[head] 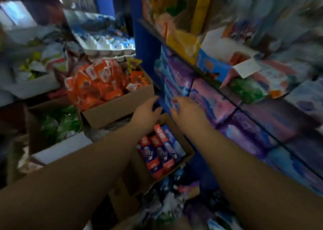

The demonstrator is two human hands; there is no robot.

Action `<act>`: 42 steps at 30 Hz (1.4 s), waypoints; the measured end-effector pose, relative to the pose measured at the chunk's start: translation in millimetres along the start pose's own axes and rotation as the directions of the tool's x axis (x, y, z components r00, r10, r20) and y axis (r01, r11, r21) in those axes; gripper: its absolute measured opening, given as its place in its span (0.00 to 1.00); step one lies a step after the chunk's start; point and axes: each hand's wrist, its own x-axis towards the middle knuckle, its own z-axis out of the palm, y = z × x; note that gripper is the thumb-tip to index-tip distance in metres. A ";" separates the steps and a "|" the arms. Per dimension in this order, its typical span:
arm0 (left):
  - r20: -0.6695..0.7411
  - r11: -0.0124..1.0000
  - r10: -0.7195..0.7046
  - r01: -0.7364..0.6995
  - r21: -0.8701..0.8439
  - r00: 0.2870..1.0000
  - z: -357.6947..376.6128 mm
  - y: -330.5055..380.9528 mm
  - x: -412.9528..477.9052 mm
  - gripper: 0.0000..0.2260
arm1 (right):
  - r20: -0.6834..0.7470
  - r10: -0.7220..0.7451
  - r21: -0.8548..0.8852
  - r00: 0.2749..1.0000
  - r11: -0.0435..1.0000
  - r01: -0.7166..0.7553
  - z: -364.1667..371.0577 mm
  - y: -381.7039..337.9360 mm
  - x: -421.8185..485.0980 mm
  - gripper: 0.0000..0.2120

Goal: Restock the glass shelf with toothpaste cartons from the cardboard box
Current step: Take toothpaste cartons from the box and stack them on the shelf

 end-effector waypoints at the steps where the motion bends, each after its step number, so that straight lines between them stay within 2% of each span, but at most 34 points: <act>1: 0.018 0.995 -0.088 0.089 -0.043 0.996 12.1 -20.6 -4.2 0.19 | 0.083 0.035 0.022 0.996 0.999 -0.037 24.2 9.7 0.8 0.17; 3: 0.072 0.956 -0.265 0.271 -0.113 0.962 37.1 -64.9 -9.0 0.18 | 0.216 0.090 0.058 0.972 0.993 -0.105 71.2 26.1 -0.9 0.19; 5: 0.149 0.877 -0.438 0.458 -0.149 0.887 62.5 -107.5 -13.5 0.18 | 0.332 0.176 0.087 0.927 0.973 -0.216 113.3 41.2 -7.5 0.27; 8: 0.261 0.698 -0.641 0.690 -0.192 0.722 93.0 -147.6 -17.5 0.21 | 0.507 0.318 0.089 0.801 0.905 -0.416 162.1 61.6 -17.3 0.29; 10: 0.325 0.503 -0.750 0.816 -0.287 0.576 105.1 -153.3 -19.9 0.25 | 0.556 0.374 0.113 0.742 0.851 -0.513 185.0 74.0 -20.1 0.29; 12: 0.423 0.338 -0.773 0.872 -0.355 0.472 117.8 -160.5 -20.1 0.25 | 0.574 0.440 0.118 0.691 0.791 -0.601 202.8 84.2 -17.8 0.30; 16: 0.564 0.140 -0.732 0.894 -0.425 0.382 139.6 -167.8 -15.5 0.23 | 0.651 0.515 0.090 0.557 0.676 -0.731 227.0 94.7 -11.0 0.29; 19: 0.610 0.037 -0.700 0.873 -0.487 0.370 147.2 -167.9 -12.0 0.21 | 0.633 0.540 0.135 0.555 0.628 -0.766 239.1 92.8 -8.9 0.24; 24: 0.602 0.016 -0.681 0.830 -0.557 0.417 143.1 -161.5 -9.6 0.13 | 0.524 0.571 0.170 0.632 0.657 -0.734 232.2 83.7 -6.3 0.19; 26: 0.586 0.019 -0.693 0.823 -0.568 0.420 142.6 -158.7 -8.8 0.13 | 0.492 0.576 0.252 0.653 0.623 -0.740 225.2 75.0 -4.1 0.18; 29: 0.568 0.006 -0.727 0.830 -0.557 0.386 138.4 -155.2 -6.0 0.12 | 0.481 0.586 0.387 0.652 0.526 -0.757 212.5 61.1 0.9 0.17; 33: 0.580 -0.032 -0.739 0.843 -0.537 0.342 126.3 -156.6 -5.2 0.14 | 0.524 0.556 0.486 0.645 0.427 -0.763 192.8 49.5 0.7 0.04; 35: 0.606 -0.090 -0.714 0.813 -0.576 0.350 124.0 -161.2 -7.4 0.17 | 0.563 0.557 0.482 0.611 0.380 -0.789 192.8 44.5 -4.5 0.03; 36: 0.625 -0.121 -0.697 0.801 -0.586 0.352 124.6 -165.9 -9.3 0.22 | 0.575 0.558 0.472 0.598 0.371 -0.800 196.1 42.7 -7.8 0.03; 38: 0.661 -0.169 -0.666 0.793 -0.585 0.346 128.4 -175.2 -12.6 0.29 | 0.578 0.552 0.461 0.601 0.386 -0.799 205.0 39.6 -13.5 0.06; 40: 0.652 -0.178 -0.668 0.774 -0.608 0.358 130.8 -177.0 -14.1 0.27 | 0.551 0.578 0.477 0.602 0.374 -0.795 208.6 36.4 -15.8 0.09; 42: 0.632 -0.168 -0.686 0.767 -0.620 0.360 131.2 -171.7 -16.2 0.18 | 0.519 0.603 0.518 0.606 0.342 -0.784 209.8 34.1 -16.4 0.11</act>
